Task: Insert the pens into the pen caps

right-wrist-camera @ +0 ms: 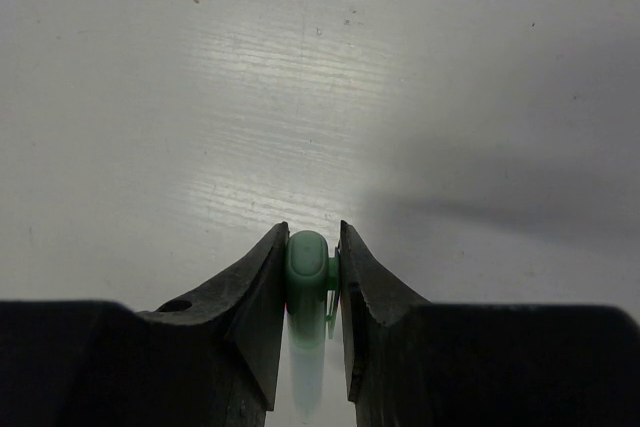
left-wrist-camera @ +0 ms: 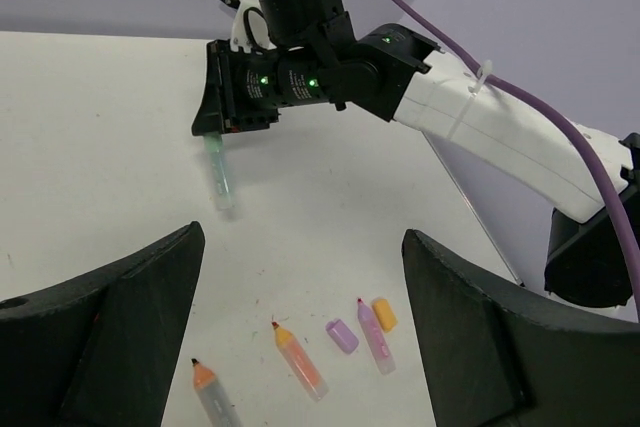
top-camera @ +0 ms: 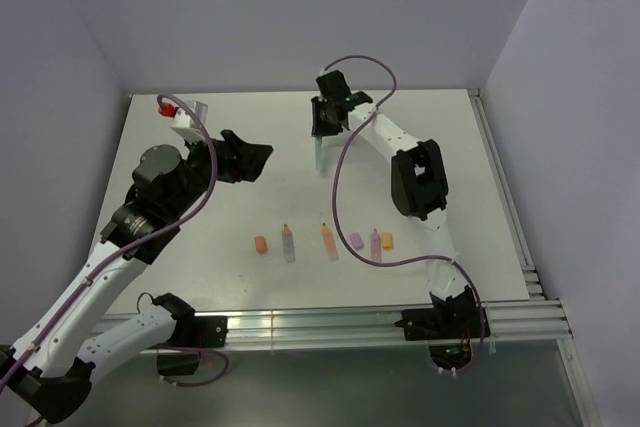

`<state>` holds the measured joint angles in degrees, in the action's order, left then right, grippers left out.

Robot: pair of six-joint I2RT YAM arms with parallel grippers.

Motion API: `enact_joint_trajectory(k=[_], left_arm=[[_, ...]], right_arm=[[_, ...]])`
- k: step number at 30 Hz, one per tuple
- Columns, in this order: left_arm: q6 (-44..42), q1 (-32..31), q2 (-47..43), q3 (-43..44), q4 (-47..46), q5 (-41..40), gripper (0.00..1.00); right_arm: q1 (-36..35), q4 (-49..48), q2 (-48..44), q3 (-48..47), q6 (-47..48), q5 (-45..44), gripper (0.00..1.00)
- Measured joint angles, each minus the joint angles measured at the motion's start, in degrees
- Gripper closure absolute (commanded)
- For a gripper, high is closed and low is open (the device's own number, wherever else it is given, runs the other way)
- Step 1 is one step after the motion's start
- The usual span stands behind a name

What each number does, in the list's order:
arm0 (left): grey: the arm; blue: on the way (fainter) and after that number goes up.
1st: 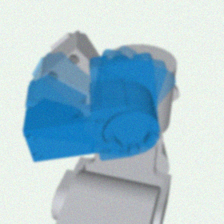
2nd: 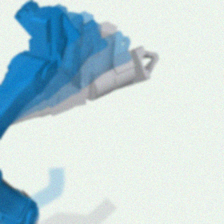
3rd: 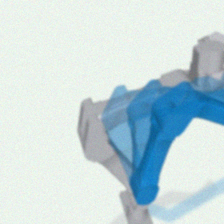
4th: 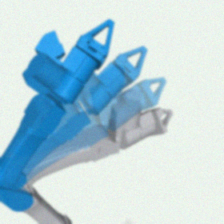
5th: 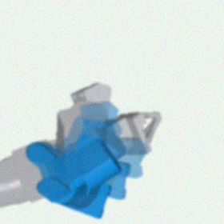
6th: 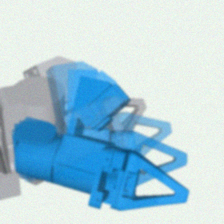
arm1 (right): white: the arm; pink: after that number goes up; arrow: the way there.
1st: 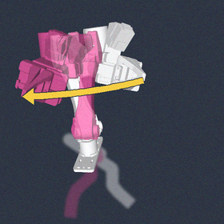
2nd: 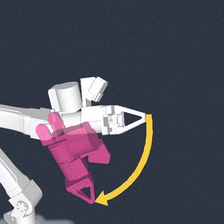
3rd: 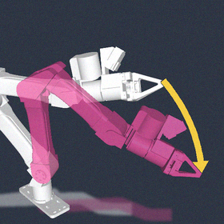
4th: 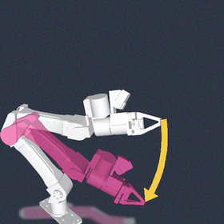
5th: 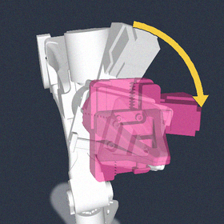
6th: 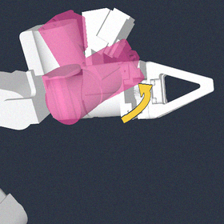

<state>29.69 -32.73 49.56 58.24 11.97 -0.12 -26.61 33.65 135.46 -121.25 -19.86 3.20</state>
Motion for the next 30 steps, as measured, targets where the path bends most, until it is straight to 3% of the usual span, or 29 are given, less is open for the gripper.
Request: enact_joint_trajectory(k=[4, 11, 23, 30], left_arm=[[0.7, 1.3, 1.5, 0.3, 0.5, 0.1, 0.18], [2.1, 3.7, 2.8, 0.3, 2.3, 0.8, 0.18], [4.1, 4.2, 2.8, -2.2, 2.3, 1.3, 0.22], [7.2, 4.3, 2.8, -5.3, 2.7, -2.2, 0.24]], right_arm=[[0.1, 2.1, 1.7, -2.6, 0.0, -0.2, 0.68], [0.3, 2.6, 1.9, -3.5, -0.1, -0.5, 0.58], [1.0, 1.6, -1.1, 1.2, 0.0, -0.9, 0.55], [0.6, -1.1, -18.8, 17.4, -0.2, -1.5, 0.56]])
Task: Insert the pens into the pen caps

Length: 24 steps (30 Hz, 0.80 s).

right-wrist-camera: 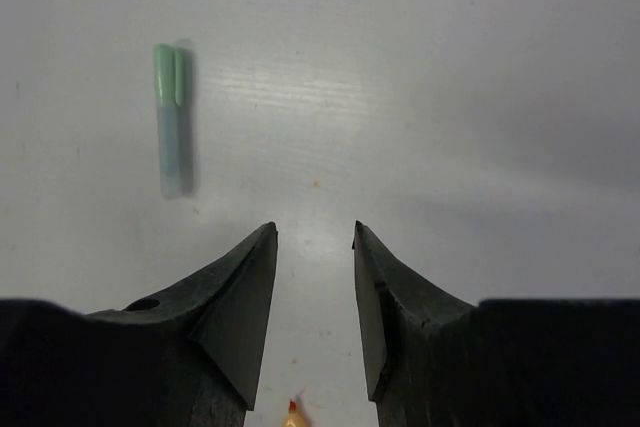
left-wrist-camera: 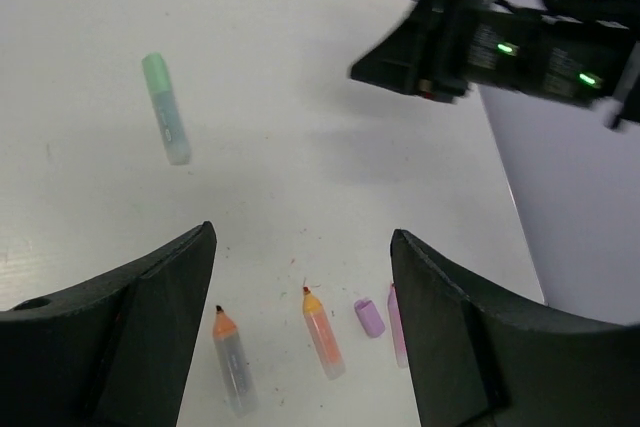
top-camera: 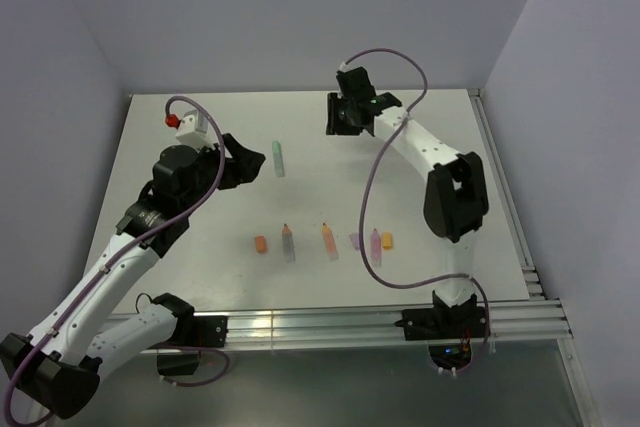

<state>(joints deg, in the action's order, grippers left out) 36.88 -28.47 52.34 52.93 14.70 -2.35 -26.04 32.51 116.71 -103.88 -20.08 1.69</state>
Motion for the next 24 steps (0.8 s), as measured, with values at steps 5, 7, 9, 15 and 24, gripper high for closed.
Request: enact_joint_trajectory(k=[5, 7, 9, 15, 24], left_arm=[[4.0, 0.1, 0.0, -4.7, -0.2, -4.0, 0.26], [5.2, 0.1, 0.0, -6.8, -0.1, -4.5, 0.26], [6.2, 0.2, 0.0, -8.3, 0.1, -5.0, 0.26], [8.7, 0.2, -0.1, -9.6, 1.6, -8.3, 0.27], [14.8, 0.3, -1.4, -14.6, 4.1, -13.7, 0.32]], right_arm=[[-2.5, -3.8, -15.3, 16.8, -1.1, -3.7, 0.56], [-5.1, -4.8, -19.1, 22.7, -1.9, -5.3, 0.56], [-8.5, -5.7, -21.3, 28.3, -2.9, -6.4, 0.56], [-17.0, -6.3, -21.6, 37.5, -7.0, -8.2, 0.57], [-20.4, -7.9, -22.1, 41.6, -11.1, -11.1, 0.57]])
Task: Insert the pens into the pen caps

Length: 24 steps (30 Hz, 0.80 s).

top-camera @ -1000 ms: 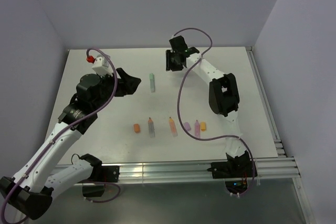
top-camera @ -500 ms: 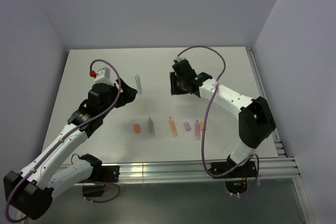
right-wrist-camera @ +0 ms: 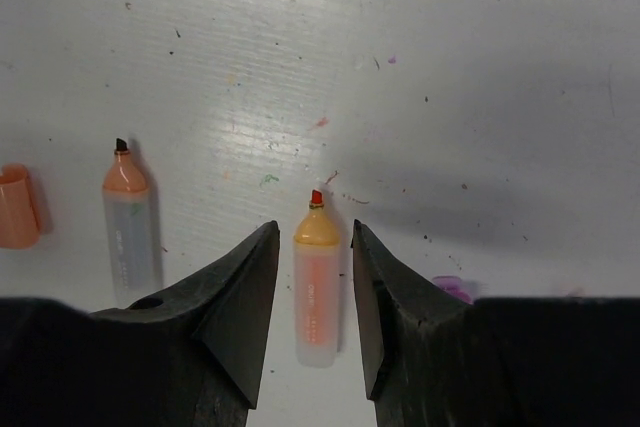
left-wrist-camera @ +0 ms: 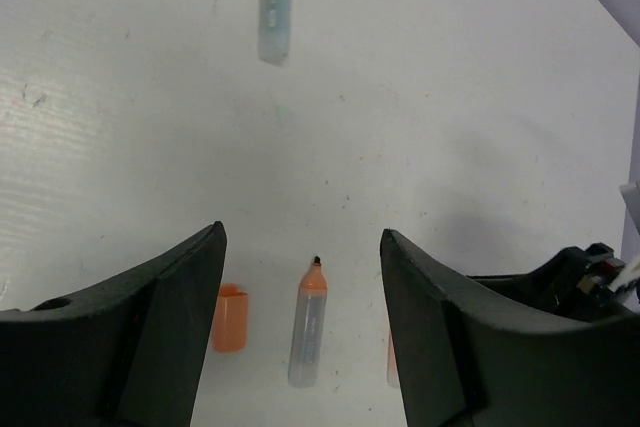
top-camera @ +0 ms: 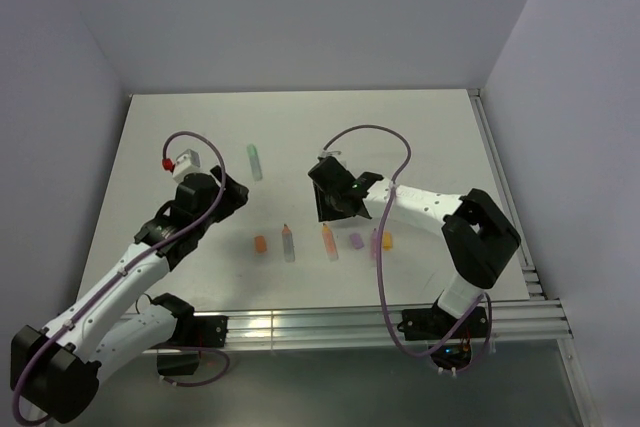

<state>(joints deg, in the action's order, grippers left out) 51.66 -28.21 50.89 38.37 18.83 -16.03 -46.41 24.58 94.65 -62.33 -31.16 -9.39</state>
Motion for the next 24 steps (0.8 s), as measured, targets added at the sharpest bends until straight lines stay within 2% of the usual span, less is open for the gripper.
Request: enact_joint_trajectory(k=[6, 24], left_arm=[[3.6, 0.0, 0.6, -3.3, -0.1, -1.4, 0.32], [4.5, 0.0, 2.3, -3.4, -1.9, -1.1, 0.33]], right_arm=[[-0.2, 0.2, -0.3, 1.3, -0.8, -1.1, 0.57], [-4.0, -0.2, 0.1, 3.3, -2.2, -1.1, 0.57]])
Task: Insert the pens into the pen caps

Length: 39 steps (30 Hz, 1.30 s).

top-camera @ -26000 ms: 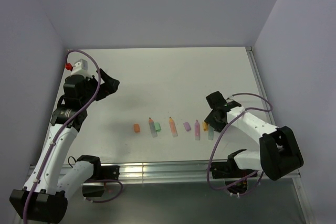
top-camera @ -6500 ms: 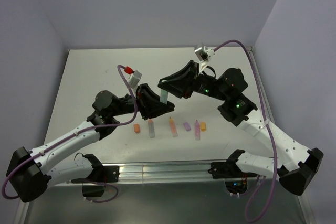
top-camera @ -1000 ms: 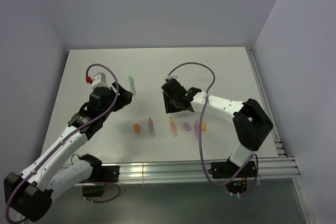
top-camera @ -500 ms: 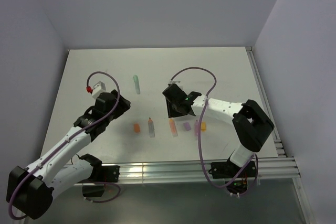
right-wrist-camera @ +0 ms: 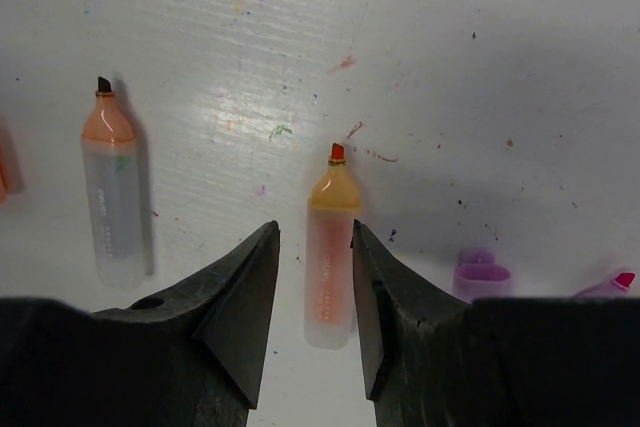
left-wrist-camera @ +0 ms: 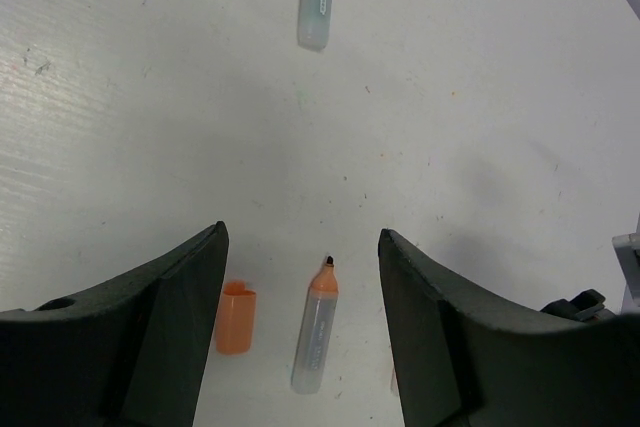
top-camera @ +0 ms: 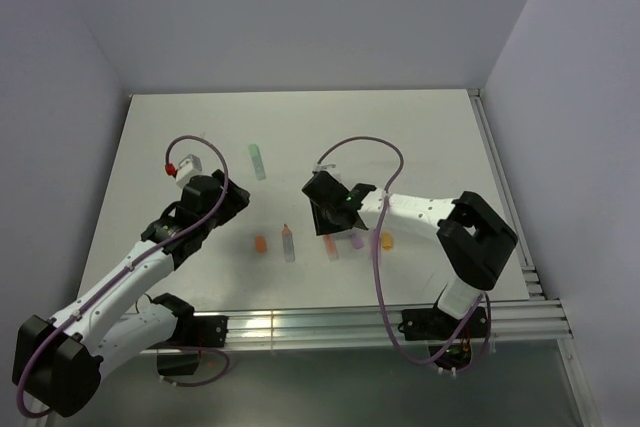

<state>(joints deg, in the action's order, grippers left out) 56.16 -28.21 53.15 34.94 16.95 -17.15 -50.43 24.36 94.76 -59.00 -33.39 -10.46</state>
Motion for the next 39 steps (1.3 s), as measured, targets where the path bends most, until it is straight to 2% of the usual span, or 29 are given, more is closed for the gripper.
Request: enact_joint_trajectory(k=[19, 25, 27, 28, 34, 39], left_arm=[[-0.2, 0.0, 0.0, 0.0, -1.2, 2.7, 0.32], [-0.5, 0.0, -0.2, -1.0, -3.5, 4.9, 0.32], [-0.6, 0.0, -0.5, -1.9, -4.3, 5.9, 0.32], [-0.8, 0.0, -0.7, -2.6, -4.8, 6.7, 0.31], [-1.0, 0.0, -2.9, -7.7, -11.7, 12.2, 0.32], [-0.9, 0.0, -4.8, -13.4, -20.7, 17.4, 0.32]], right_arm=[[-0.4, -0.9, 3.1, 1.8, -0.8, 0.6, 0.59], [-0.4, -1.8, 3.5, 2.0, -1.5, 1.1, 0.71], [-0.4, -2.2, 3.6, 2.0, -1.5, 1.1, 0.80], [-0.4, -2.4, 3.6, 2.0, -1.5, 1.1, 0.87], [-0.4, -1.7, 3.6, 1.6, -1.7, 1.1, 0.95], [-0.4, 3.3, 3.6, -3.9, -2.3, 0.7, 1.00]])
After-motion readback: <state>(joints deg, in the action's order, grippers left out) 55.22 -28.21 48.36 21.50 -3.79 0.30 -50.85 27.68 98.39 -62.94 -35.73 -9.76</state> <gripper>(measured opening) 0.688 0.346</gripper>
